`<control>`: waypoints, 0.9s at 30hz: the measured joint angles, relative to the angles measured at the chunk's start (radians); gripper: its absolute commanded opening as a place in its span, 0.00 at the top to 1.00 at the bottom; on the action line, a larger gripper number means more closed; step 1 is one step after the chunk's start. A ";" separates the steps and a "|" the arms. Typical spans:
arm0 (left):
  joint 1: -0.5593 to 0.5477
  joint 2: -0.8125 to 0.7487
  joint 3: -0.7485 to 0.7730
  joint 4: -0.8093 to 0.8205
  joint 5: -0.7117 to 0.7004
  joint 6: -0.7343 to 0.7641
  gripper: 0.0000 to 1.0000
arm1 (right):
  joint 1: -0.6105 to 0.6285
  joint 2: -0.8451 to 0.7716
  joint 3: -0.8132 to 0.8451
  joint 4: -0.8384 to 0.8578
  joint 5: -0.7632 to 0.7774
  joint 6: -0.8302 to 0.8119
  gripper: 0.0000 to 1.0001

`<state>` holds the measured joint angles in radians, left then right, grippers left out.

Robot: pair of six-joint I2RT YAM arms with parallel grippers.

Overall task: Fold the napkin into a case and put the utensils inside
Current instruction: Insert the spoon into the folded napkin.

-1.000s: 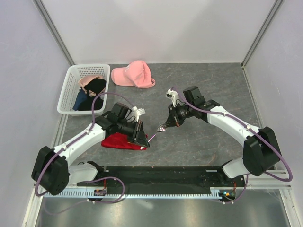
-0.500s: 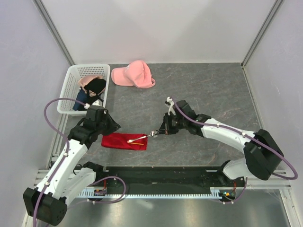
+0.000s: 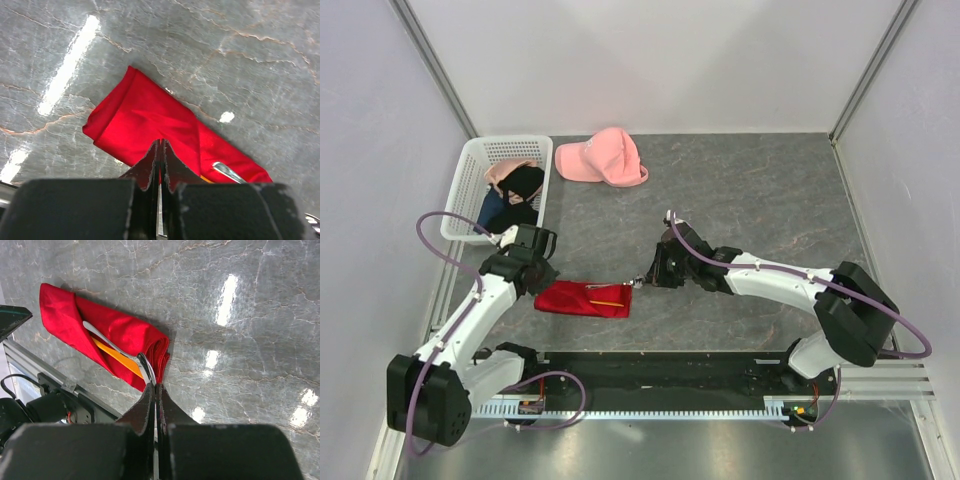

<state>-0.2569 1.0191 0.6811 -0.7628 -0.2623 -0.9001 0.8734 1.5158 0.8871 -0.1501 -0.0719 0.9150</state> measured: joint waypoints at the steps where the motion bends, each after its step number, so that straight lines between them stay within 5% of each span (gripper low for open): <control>1: 0.006 0.008 0.000 0.002 0.000 0.000 0.98 | 0.000 0.000 0.001 0.001 0.003 0.002 1.00; 27: 0.084 0.069 -0.106 0.106 -0.043 -0.024 0.98 | 0.049 0.135 0.046 0.090 0.024 0.039 1.00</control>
<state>-0.1730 1.0885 0.5747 -0.6567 -0.3058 -0.9241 0.9226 1.6505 0.9329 -0.0601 -0.0475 0.9543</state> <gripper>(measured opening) 0.026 0.007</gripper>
